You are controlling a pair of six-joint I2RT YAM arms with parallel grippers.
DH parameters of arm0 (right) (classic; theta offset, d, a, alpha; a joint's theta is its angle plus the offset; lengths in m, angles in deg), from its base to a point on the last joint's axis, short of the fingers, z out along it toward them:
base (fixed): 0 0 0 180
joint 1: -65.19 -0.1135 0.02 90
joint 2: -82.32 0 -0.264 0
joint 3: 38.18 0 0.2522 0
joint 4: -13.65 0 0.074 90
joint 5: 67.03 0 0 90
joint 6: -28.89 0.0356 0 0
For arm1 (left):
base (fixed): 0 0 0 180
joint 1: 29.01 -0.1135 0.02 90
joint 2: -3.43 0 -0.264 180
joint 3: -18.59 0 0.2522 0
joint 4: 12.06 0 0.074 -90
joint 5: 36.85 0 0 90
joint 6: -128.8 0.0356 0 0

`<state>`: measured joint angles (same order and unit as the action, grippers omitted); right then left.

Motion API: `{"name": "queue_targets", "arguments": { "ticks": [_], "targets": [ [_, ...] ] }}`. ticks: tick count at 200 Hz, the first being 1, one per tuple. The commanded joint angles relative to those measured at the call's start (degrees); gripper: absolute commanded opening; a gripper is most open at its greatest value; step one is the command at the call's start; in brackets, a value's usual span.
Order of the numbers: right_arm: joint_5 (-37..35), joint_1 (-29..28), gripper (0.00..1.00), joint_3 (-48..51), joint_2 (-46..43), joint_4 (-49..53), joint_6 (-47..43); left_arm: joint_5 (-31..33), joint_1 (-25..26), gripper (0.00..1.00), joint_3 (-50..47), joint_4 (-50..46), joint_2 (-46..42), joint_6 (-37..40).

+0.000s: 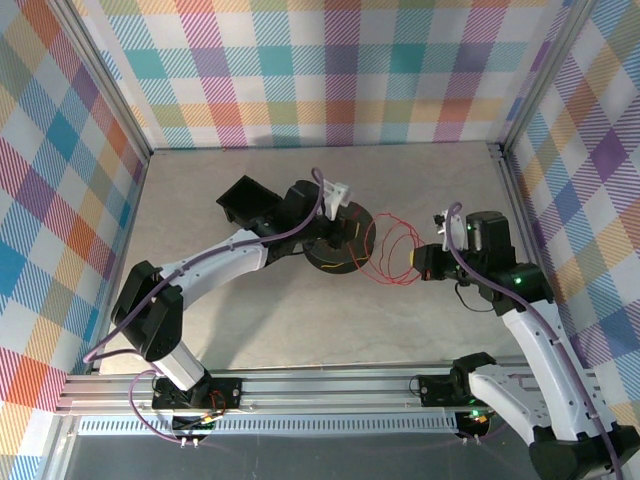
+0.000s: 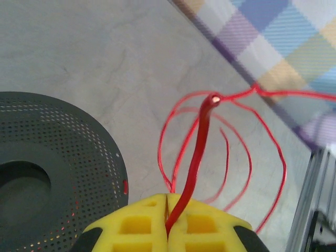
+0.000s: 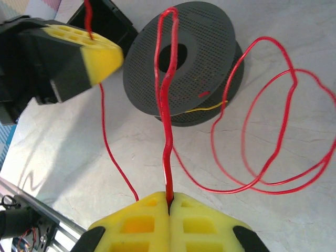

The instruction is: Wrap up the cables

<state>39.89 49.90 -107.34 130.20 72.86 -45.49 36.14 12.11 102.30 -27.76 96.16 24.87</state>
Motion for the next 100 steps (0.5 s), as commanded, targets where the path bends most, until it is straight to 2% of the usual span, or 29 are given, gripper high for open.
{"name": "queue_targets", "arguments": {
  "ticks": [1, 31, 55, 75, 100],
  "targets": [
    [-2.0, 0.7, 0.00, 1.9, -1.8, -3.0, 2.4, 4.4, -2.1, 0.00, -3.7, 11.1, -4.0, -14.8],
    [-3.9, 1.1, 0.00, 5.9, -5.0, -7.7, 5.8, 12.3, -4.4, 0.00, -11.1, 20.9, -5.2, -37.2],
    [-3.4, 1.2, 0.00, 8.8, -7.2, -11.4, 8.2, 12.9, -4.3, 0.00, -15.6, 31.1, -2.3, -50.0],
    [-3.3, 1.2, 0.00, 9.8, -8.2, -12.7, 8.9, 11.0, -4.2, 0.00, -16.1, 37.4, 1.0, -54.7],
    [-3.8, 1.2, 0.00, 9.8, -8.3, -12.7, 9.0, 11.0, -3.5, 0.00, -14.7, 34.7, 2.2, -53.4]
  ]
}}
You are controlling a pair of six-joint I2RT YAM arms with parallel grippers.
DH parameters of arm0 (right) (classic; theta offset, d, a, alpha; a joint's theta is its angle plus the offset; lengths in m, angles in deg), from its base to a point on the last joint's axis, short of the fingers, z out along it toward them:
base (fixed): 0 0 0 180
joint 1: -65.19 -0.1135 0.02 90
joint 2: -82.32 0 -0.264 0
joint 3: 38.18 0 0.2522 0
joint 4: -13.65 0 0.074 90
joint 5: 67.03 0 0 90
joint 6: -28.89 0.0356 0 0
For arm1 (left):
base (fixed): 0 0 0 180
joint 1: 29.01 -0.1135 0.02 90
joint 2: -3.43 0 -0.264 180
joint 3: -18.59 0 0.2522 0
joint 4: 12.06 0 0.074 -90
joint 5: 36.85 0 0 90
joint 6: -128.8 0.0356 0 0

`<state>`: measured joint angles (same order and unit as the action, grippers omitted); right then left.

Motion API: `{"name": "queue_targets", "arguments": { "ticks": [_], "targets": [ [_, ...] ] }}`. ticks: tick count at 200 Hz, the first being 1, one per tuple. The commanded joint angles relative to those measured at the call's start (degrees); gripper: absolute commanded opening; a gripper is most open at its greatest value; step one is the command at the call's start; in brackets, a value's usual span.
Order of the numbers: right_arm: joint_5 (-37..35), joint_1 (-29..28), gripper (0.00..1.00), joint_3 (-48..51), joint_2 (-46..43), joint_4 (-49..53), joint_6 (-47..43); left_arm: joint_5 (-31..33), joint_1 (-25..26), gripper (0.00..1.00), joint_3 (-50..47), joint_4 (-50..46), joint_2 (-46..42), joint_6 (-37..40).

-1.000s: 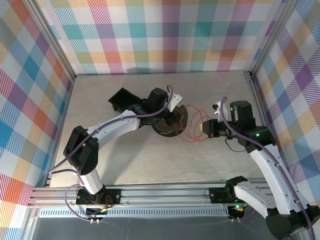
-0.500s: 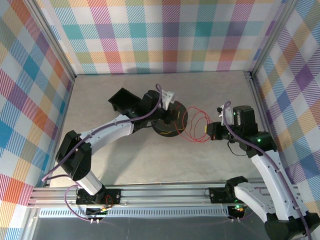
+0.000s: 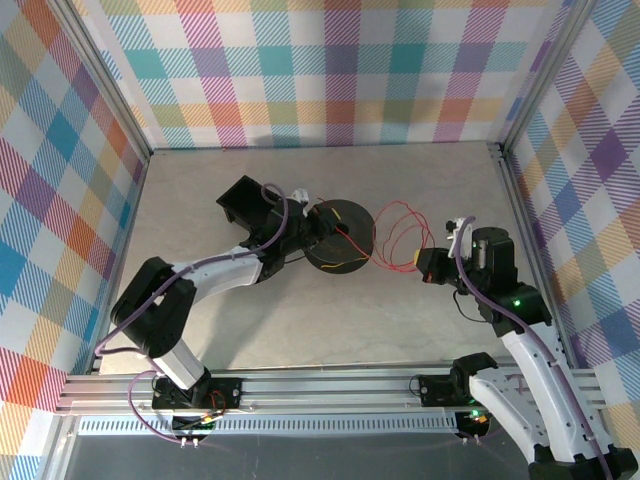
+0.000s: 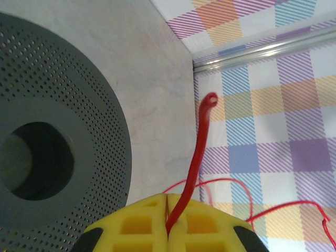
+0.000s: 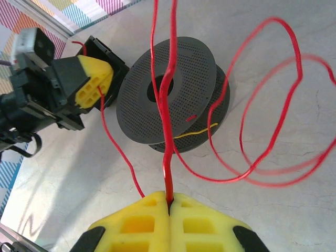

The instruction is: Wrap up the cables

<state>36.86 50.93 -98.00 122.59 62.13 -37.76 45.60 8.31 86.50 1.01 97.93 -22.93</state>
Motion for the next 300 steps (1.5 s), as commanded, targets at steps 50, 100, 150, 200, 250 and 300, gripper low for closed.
{"name": "queue_targets", "arguments": {
  "ticks": [50, 100, 150, 200, 250, 300],
  "targets": [
    [-6.7, 0.2, 0.00, -2.1, -0.3, 2.9, -1.0, 4.3, 0.7, 0.91, 1.9, -8.3, -5.4, 4.1],
    [-9.3, 0.4, 0.00, -5.0, 0.1, 6.3, -3.2, 7.8, 0.2, 1.00, 0.3, -20.7, -12.8, 14.2],
    [-8.5, 0.4, 0.00, -5.3, 0.3, 6.6, -3.8, 7.2, -4.6, 1.00, 0.8, -30.1, -11.1, 21.2],
    [-7.7, 0.4, 0.00, -4.3, -1.1, 6.5, -3.8, -13.5, -13.7, 0.99, -4.1, -13.4, -1.1, 13.6],
    [-7.7, 0.6, 0.00, -3.8, -1.4, 6.7, -4.3, -24.2, -14.6, 0.78, -4.6, 12.7, 13.6, -0.3],
    [-7.4, 0.6, 0.00, -3.7, -1.3, 6.5, -4.2, -24.4, -14.1, 0.51, -4.9, 18.4, 16.4, -3.0]
  ]
}}
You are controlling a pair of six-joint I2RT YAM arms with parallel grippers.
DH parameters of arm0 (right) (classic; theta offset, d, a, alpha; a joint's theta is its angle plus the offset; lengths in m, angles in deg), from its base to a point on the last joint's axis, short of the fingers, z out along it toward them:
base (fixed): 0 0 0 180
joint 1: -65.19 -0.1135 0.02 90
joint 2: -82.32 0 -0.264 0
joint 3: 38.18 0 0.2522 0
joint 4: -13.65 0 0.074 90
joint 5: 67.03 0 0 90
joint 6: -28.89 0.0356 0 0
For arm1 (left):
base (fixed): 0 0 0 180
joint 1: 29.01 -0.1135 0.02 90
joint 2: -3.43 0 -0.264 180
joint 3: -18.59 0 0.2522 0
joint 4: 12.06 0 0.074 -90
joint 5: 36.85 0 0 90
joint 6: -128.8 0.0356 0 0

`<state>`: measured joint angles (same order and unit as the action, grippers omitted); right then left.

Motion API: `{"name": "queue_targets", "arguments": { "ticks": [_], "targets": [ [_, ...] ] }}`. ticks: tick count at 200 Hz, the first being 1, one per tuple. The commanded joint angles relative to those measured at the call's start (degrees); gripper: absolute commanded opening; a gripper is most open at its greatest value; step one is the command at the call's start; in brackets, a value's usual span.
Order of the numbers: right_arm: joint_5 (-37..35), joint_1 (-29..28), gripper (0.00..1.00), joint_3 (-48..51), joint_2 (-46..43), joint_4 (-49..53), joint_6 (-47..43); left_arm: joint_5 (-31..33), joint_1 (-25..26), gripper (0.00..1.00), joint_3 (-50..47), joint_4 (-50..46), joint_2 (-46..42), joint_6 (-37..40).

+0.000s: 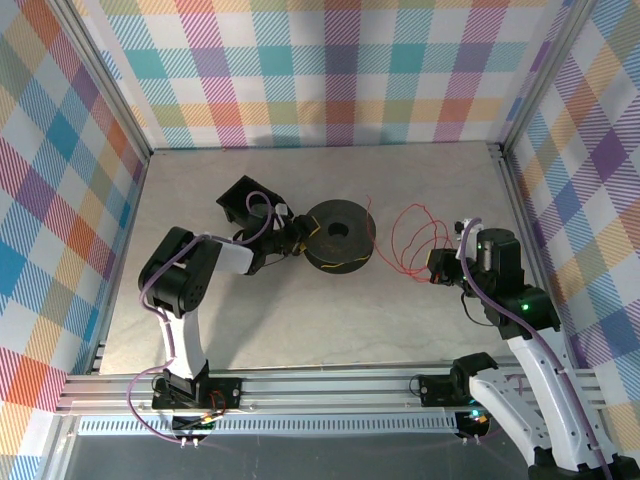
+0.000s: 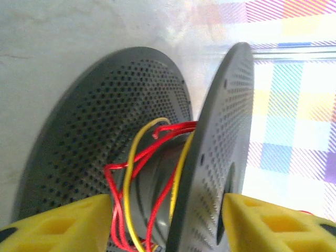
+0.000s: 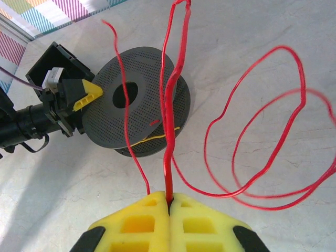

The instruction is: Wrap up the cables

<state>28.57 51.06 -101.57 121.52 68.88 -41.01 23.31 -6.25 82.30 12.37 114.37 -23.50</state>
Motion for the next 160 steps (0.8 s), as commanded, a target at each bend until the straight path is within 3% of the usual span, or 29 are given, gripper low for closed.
{"name": "queue_targets", "arguments": {
  "ticks": [1, 17, 41, 55, 89, 127, 160],
  "targets": [
    [0.9, 0.4, 0.00, -0.1, -0.3, -0.2, -1.0, -2.1, 0.4, 0.51, -0.7, 7.1, 0.0, -2.4],
    [1.1, 0.4, 0.00, 0.4, -0.1, -0.5, -0.8, -1.6, 0.4, 0.40, -1.2, 6.3, -1.0, -1.9],
    [1.2, 0.5, 0.00, 0.7, -0.1, -0.9, -0.6, -0.8, 0.7, 0.12, -1.5, 4.1, -3.1, -0.8],
    [1.3, 0.6, 0.00, 0.8, -0.1, -1.0, -0.6, 0.3, 1.1, 0.00, -1.3, 1.2, -5.2, 1.0],
    [1.0, 0.6, 0.00, 0.9, -0.5, -0.8, -0.5, 6.5, 3.5, 0.00, 2.0, -15.1, -12.0, 9.9],
    [0.5, 0.7, 0.00, 1.1, -1.5, -0.4, -0.5, 26.3, 10.9, 0.00, 12.1, -43.4, -20.6, 25.0],
    [0.2, 0.7, 0.00, 1.4, -2.2, -0.4, -0.4, 39.8, 16.4, 0.00, 19.9, -57.7, -22.4, 31.7]
  ]
}}
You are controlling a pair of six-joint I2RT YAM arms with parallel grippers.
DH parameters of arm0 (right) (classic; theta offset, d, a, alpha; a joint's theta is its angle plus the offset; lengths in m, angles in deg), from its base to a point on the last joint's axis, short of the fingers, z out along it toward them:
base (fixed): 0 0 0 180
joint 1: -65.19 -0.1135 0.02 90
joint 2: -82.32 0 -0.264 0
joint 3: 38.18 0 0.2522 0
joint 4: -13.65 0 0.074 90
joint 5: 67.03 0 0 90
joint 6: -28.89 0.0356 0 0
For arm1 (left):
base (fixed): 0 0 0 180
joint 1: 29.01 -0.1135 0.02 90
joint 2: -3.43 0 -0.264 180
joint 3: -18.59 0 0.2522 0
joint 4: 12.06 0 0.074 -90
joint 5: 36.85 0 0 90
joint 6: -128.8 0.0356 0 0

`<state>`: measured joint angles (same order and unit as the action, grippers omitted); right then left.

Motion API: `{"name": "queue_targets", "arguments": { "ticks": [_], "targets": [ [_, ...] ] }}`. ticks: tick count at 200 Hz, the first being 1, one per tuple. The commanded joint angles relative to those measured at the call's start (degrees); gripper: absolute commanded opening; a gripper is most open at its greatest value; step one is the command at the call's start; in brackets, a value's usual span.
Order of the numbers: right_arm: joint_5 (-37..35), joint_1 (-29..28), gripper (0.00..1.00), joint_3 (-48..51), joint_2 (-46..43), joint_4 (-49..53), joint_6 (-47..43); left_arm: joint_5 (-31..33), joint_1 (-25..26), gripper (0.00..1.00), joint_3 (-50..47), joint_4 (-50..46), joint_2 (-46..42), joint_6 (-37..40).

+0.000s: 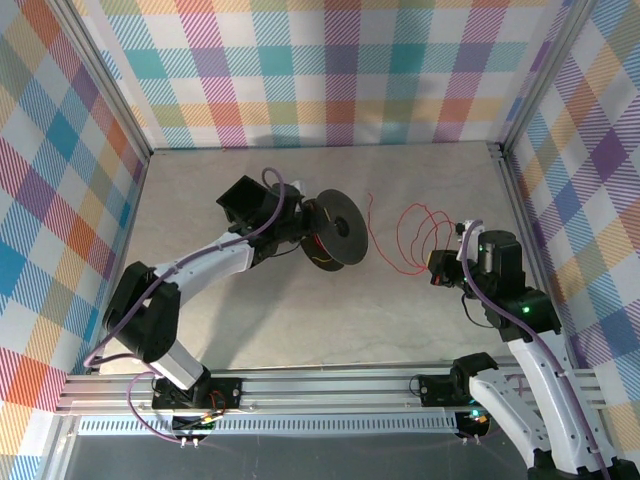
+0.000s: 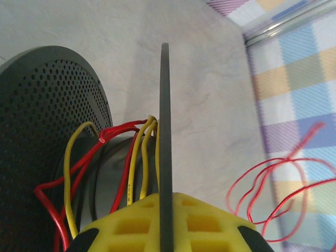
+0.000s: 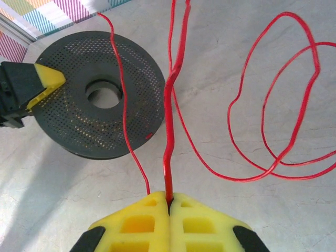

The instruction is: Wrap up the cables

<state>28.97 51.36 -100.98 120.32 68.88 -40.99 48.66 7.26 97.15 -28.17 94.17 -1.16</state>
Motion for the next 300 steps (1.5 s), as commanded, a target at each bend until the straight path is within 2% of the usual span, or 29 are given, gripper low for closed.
{"name": "queue_targets", "arguments": {
  "ticks": [1, 43, 72, 106, 141, 211, 223, 240, 257, 267, 300],
  "targets": [
    [-0.2, 0.4, 0.00, 0.8, -1.0, -0.4, -0.4, 14.9, 3.1, 0.00, 5.3, -17.5, -2.2, 9.6],
    [-0.3, 0.5, 0.00, 1.5, -1.8, -0.3, -0.1, 30.0, 9.9, 0.00, 13.3, -27.4, 0.2, 14.9],
    [-0.4, 0.5, 0.00, 1.8, -2.2, -0.3, 0.0, 34.9, 13.2, 0.00, 17.1, -30.1, 3.2, 16.8],
    [-0.5, 0.5, 0.00, 2.1, -2.4, -0.2, -0.2, 35.1, 14.8, 0.14, 18.6, -30.1, 5.5, 17.1],
    [-0.5, 0.6, 0.00, 2.2, -2.5, -0.1, -0.3, 33.8, 14.8, 0.20, 18.4, -29.6, 6.0, 16.4],
    [0.7, 0.5, 0.00, 2.5, -2.2, -0.8, 0.0, 31.7, 14.8, 0.40, 17.5, -29.4, 1.6, 16.2],
    [1.3, 0.5, 0.00, 2.4, -2.3, -0.9, 0.0, 31.6, 14.8, 0.47, 17.1, -29.6, 0.0, 16.2],
    [2.8, 0.5, 0.00, 2.3, -2.6, -1.0, 0.2, 31.5, 14.8, 0.63, 15.7, -29.2, -3.2, 16.1],
    [5.2, 0.5, 0.00, 1.9, -3.3, -1.2, 0.3, 31.0, 14.8, 0.83, 14.2, -28.6, -6.6, 16.0],
    [7.3, 0.5, 0.00, 1.5, -3.5, -1.4, 0.5, 31.0, 14.8, 0.99, 13.5, -28.7, -8.5, 16.0],
    [16.1, 0.5, 0.00, 0.0, -3.8, -0.9, 1.1, 31.4, 14.1, 1.00, 11.4, -29.7, -14.1, 16.4]
  ]
}}
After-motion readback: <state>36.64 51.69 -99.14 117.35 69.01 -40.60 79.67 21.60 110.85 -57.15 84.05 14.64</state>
